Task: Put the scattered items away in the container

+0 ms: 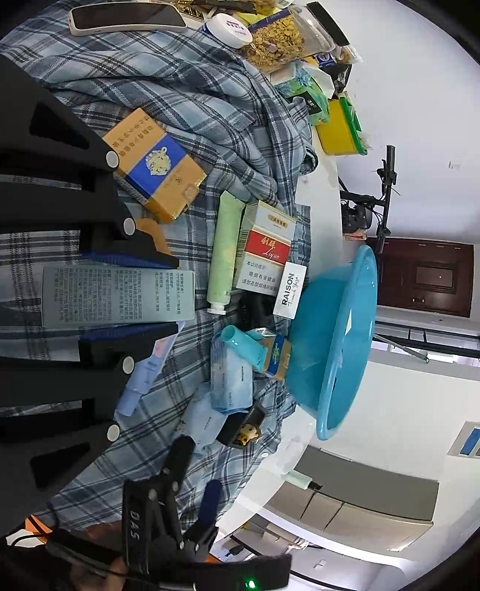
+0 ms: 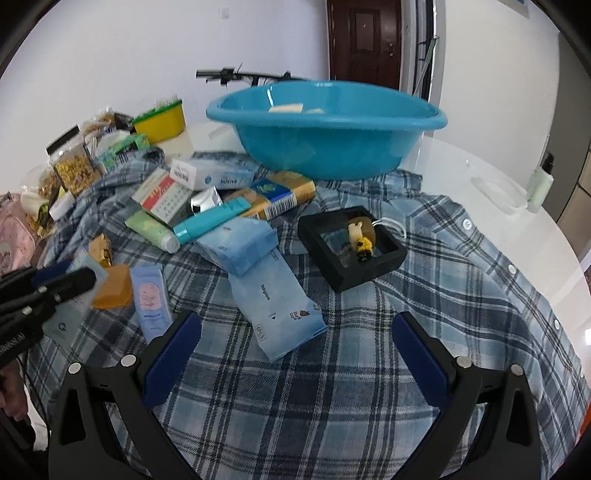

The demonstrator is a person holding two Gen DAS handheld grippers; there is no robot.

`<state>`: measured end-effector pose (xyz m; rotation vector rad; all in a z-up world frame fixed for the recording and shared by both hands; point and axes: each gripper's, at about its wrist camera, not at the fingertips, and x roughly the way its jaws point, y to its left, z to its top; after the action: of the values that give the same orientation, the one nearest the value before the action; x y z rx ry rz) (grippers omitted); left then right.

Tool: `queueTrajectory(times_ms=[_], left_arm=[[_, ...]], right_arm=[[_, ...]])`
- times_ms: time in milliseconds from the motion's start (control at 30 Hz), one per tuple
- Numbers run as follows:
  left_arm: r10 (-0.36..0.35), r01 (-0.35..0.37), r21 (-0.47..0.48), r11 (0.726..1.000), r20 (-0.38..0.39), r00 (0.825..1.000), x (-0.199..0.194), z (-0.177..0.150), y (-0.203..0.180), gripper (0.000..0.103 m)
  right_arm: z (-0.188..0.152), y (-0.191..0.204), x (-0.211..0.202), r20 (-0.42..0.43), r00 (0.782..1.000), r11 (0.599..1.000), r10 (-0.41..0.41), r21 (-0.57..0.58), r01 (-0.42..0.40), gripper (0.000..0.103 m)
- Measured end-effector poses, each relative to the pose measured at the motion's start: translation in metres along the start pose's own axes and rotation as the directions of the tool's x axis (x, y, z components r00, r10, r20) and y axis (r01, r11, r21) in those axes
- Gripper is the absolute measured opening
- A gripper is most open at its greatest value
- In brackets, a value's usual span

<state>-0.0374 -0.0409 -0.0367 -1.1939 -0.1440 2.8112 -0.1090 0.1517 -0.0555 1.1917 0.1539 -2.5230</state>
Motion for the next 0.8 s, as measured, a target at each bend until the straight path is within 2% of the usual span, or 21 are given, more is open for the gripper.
queueTrajectory(times_ms=[200, 400, 533, 600, 633, 800], left_arm=[[0.005, -0.005, 0.005, 1.000, -0.010, 1.000, 0.004, 0.000, -0.001, 0.029], [-0.001, 0.002, 0.012, 1.000, -0.020, 1.000, 0.007, -0.001, -0.003, 0.029], [-0.003, 0.004, 0.017, 1.000, -0.027, 1.000, 0.009, -0.002, -0.005, 0.029], [-0.006, 0.006, 0.020, 1.000, -0.032, 0.999, 0.010, -0.002, -0.006, 0.029], [-0.006, 0.007, 0.022, 1.000, -0.033, 0.999, 0.010, -0.003, -0.006, 0.029], [-0.011, 0.012, 0.031, 0.999, -0.038, 0.999, 0.011, -0.004, -0.009, 0.029]], right_arm=[[0.005, 0.004, 0.020, -0.090, 0.996, 0.997, 0.002, -0.074, -0.009, 0.103], [0.005, 0.002, 0.029, -0.108, 0.994, 0.996, 0.005, -0.084, -0.014, 0.101], [0.003, -0.002, 0.031, -0.119, 0.993, 0.998, 0.015, -0.060, -0.022, 0.058], [0.001, -0.002, 0.027, -0.100, 0.995, 0.997, -0.020, -0.082, 0.012, 0.048], [0.000, -0.003, 0.026, -0.096, 0.995, 0.997, -0.013, -0.081, 0.005, 0.046], [-0.012, -0.004, 0.011, -0.111, 0.993, 0.996, 0.045, -0.070, -0.053, 0.040]])
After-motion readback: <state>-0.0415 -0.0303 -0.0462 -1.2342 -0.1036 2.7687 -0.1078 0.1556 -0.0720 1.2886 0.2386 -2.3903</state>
